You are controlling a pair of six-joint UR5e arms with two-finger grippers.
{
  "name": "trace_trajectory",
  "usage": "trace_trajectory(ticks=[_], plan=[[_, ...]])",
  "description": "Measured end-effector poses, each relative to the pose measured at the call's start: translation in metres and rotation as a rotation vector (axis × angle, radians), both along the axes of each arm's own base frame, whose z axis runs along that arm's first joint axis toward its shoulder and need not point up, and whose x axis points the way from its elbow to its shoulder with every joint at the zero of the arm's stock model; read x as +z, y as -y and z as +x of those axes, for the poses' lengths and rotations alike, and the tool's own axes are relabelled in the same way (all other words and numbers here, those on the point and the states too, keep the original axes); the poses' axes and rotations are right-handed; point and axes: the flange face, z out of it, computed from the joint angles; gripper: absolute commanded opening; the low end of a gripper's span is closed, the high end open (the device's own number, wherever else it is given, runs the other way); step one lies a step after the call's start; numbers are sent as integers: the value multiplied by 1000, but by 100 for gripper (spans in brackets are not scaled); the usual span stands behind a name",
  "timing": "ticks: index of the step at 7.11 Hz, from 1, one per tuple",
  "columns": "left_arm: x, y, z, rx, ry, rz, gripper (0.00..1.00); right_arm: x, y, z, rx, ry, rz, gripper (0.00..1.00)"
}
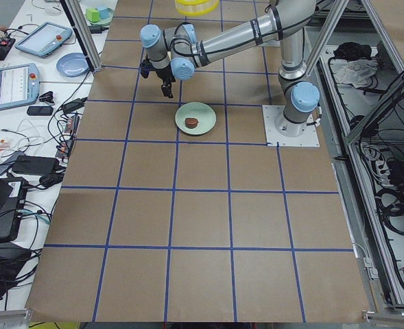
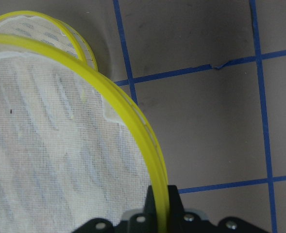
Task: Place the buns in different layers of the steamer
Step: 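Withdraw the left gripper to the plate while the right restacks the top layer, then grasp the brown bun on the plate with the left gripper and lift it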
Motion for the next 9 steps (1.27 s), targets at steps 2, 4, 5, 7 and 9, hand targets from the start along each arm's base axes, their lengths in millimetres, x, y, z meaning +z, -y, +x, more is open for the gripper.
trace_trajectory(ticks=[2, 4, 5, 7, 9], plan=[[-32, -25, 59, -95, -11, 106, 100, -21, 18, 5, -31, 4, 24, 0], [-62, -44, 67, -100, -35, 173, 99, -68, 59, 59, 25, -36, -9, 0], [-71, -45, 65, -82, -44, 181, 99, -94, 78, 84, 47, -63, -46, 0], [-89, -38, 61, -9, -68, 168, 99, -140, 98, 122, 93, -73, -117, 0], [-108, -33, 61, 11, -77, 172, 96, -166, 103, 135, 112, -69, -139, 0]])
